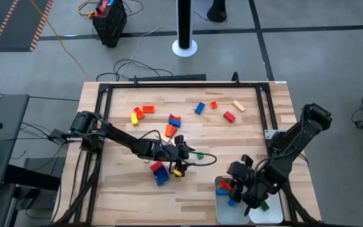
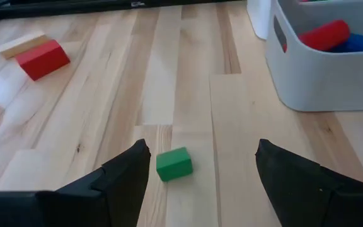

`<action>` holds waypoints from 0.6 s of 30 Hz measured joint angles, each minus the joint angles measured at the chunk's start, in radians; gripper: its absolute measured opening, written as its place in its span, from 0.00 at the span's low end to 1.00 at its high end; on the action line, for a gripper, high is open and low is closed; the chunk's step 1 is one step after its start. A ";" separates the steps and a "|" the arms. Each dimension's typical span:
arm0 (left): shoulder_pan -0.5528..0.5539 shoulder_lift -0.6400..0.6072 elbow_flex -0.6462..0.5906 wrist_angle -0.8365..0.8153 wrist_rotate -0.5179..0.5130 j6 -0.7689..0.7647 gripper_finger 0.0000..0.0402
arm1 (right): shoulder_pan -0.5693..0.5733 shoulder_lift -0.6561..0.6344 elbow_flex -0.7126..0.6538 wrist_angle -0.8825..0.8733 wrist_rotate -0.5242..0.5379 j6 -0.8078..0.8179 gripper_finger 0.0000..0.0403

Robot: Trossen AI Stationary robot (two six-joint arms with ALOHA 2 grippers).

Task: Sort blocks by size
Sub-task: Put the small green wooden block into the white bin

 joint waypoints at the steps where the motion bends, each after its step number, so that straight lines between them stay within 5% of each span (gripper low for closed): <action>1: 0.001 0.000 0.000 0.000 0.000 -0.006 0.71 | -0.003 0.000 0.000 0.002 0.000 -0.015 0.48; 18: 0.038 0.234 0.083 0.136 -0.082 -0.091 0.77 | -0.083 0.000 0.000 0.065 0.098 -0.184 0.47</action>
